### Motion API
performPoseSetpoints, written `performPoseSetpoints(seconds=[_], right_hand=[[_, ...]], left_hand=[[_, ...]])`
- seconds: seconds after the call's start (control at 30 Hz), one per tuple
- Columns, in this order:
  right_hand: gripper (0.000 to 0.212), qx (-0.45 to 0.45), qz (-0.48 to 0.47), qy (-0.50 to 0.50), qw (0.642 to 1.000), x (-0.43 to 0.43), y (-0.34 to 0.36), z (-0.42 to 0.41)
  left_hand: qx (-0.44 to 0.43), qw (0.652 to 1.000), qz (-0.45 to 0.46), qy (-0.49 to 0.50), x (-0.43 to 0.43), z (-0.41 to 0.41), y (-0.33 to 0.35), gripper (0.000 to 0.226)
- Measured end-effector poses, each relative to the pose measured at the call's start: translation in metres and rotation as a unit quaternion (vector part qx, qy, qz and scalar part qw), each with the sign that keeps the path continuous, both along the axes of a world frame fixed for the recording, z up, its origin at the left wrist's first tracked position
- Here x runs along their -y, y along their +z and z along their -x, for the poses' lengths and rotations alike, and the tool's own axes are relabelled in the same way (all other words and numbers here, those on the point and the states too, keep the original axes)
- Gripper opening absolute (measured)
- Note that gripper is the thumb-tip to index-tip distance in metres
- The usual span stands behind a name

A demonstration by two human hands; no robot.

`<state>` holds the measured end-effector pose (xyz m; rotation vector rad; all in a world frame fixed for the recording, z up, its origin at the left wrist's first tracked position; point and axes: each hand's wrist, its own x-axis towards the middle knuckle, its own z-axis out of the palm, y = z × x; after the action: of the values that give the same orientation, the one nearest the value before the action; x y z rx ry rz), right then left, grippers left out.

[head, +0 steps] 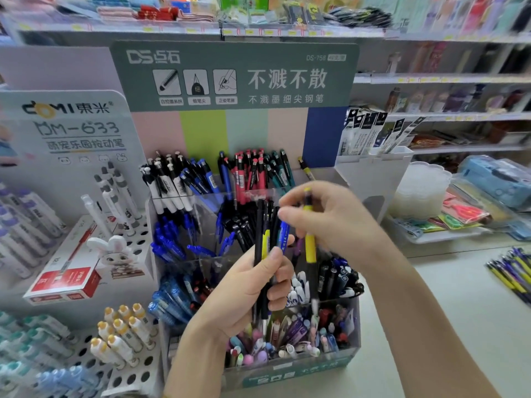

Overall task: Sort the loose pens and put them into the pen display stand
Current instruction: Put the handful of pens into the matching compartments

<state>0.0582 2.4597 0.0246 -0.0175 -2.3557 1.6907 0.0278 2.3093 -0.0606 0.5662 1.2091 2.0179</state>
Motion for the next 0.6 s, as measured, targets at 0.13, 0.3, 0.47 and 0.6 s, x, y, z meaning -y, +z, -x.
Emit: performPoseSetpoints(seconds=[0.13, 0.3, 0.47, 0.6], right_hand=[[0.023, 0.02, -0.077, 0.028, 0.996, 0.001, -0.011, -0.001], [0.021, 0.01, -0.146, 0.035, 0.989, -0.004, -0.02, -0.001], [0.011, -0.027, -0.098, 0.007, 0.995, -0.007, -0.028, -0.001], [0.014, -0.056, -0.012, -0.016, 0.998, -0.012, -0.031, 0.0]], left_hand=[[-0.014, 1.0, 0.015, -0.019, -0.004, -0.001, 0.002, 0.032], [-0.011, 0.998, 0.057, 0.005, -0.008, -0.001, 0.005, 0.028], [-0.015, 0.998, 0.058, 0.035, -0.014, -0.002, 0.007, 0.027], [0.009, 0.998, -0.009, 0.061, -0.017, 0.0, 0.008, 0.028]])
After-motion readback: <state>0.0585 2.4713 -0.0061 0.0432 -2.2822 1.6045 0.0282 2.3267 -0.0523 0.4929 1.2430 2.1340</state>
